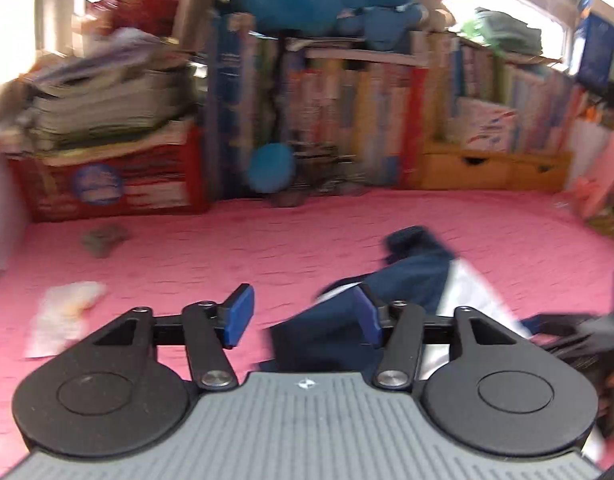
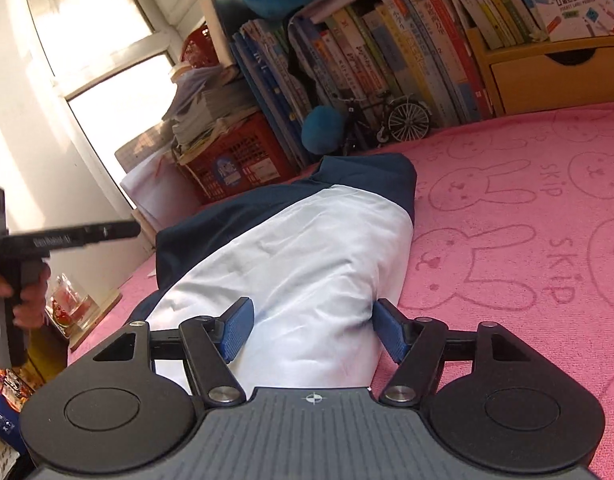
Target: Fold clothes
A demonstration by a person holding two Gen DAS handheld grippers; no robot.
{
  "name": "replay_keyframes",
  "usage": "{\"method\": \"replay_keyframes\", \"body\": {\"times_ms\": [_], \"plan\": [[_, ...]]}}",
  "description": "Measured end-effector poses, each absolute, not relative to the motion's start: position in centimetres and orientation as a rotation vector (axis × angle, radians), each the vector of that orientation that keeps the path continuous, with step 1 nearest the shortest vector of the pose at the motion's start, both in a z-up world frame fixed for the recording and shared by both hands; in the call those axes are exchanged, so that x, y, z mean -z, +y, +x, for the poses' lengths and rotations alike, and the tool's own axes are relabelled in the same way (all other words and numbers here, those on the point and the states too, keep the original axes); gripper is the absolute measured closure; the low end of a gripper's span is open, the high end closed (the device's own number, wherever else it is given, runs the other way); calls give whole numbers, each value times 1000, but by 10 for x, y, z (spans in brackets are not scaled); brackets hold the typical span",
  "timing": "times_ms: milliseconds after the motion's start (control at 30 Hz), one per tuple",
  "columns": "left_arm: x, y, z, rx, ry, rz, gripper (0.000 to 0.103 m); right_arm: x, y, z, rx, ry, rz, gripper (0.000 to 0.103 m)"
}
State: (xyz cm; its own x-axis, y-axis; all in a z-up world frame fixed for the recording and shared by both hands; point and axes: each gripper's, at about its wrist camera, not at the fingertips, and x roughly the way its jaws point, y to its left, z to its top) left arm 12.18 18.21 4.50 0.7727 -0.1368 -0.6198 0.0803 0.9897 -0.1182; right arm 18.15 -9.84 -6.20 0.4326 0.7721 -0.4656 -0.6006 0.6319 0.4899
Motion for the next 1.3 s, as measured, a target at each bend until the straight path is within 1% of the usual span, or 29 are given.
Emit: {"method": "replay_keyframes", "body": {"times_ms": [33, 67, 100, 133, 200, 267, 300, 333, 367, 400, 433, 467, 500, 567, 600, 633, 667, 733, 767, 800, 867, 900, 933, 967, 1000, 1033, 1067, 1200, 1300], "plan": [[-49, 172, 140, 186, 707, -133, 44, 63, -99, 183, -869, 725, 270, 36], [-47, 162, 163, 226, 743, -154, 39, 64, -99, 183, -869, 725, 272, 36], [-44, 154, 184, 254, 778, -168, 32, 64, -99, 183, -870, 724, 273, 36], [-39, 148, 202, 255, 815, -166, 28, 65, -99, 183, -871, 724, 274, 36], [-21, 138, 238, 236, 922, -174, 25, 66, -100, 185, -876, 729, 284, 36], [3, 131, 263, 226, 1067, -223, 22, 66, -100, 186, -880, 733, 286, 36], [14, 128, 274, 224, 1131, -251, 15, 67, -100, 186, -882, 734, 286, 36], [19, 127, 279, 232, 1158, -274, 11, 67, -100, 186, -884, 735, 285, 35], [21, 125, 279, 239, 1143, -271, 10, 67, -100, 187, -886, 736, 285, 35], [22, 124, 278, 245, 1128, -268, 15, 67, -100, 187, -887, 737, 285, 35], [23, 123, 277, 255, 1107, -268, 23, 67, -100, 187, -888, 738, 285, 35], [21, 123, 272, 266, 1077, -273, 41, 67, -99, 187, -890, 738, 283, 35], [19, 124, 269, 271, 1052, -284, 53, 67, -99, 187, -890, 739, 282, 35], [15, 130, 265, 302, 996, -335, 69, 67, -98, 187, -891, 739, 278, 34], [15, 139, 264, 341, 949, -411, 77, 67, -98, 187, -891, 739, 276, 34], [15, 148, 262, 380, 901, -486, 81, 67, -98, 186, -890, 738, 272, 34], [16, 155, 262, 413, 870, -557, 80, 67, -98, 186, -891, 738, 269, 34], [28, 163, 270, 450, 905, -660, 71, 67, -97, 185, -892, 739, 262, 34], [35, 160, 275, 446, 967, -645, 57, 67, -97, 185, -892, 740, 261, 34], [41, 156, 278, 437, 1018, -623, 50, 67, -97, 185, -893, 740, 260, 34], [48, 146, 279, 434, 1037, -576, 50, 66, -96, 185, -893, 740, 256, 34], [49, 141, 281, 426, 1038, -552, 53, 66, -96, 185, -893, 740, 253, 33], [48, 137, 282, 405, 1022, -528, 57, 66, -96, 184, -893, 740, 252, 33], [46, 132, 284, 384, 1006, -504, 76, 66, -96, 184, -892, 741, 251, 33], [45, 129, 286, 369, 992, -490, 83, 66, -96, 184, -892, 741, 250, 33], [44, 129, 288, 366, 981, -497, 85, 66, -97, 184, -892, 741, 249, 33], [43, 129, 291, 363, 970, -503, 90, 66, -97, 184, -892, 742, 250, 33], [40, 137, 301, 325, 925, -494, 93, 67, -99, 185, -897, 745, 258, 33], [35, 143, 311, 224, 893, -456, 93, 67, -100, 184, -901, 746, 260, 33]]}}
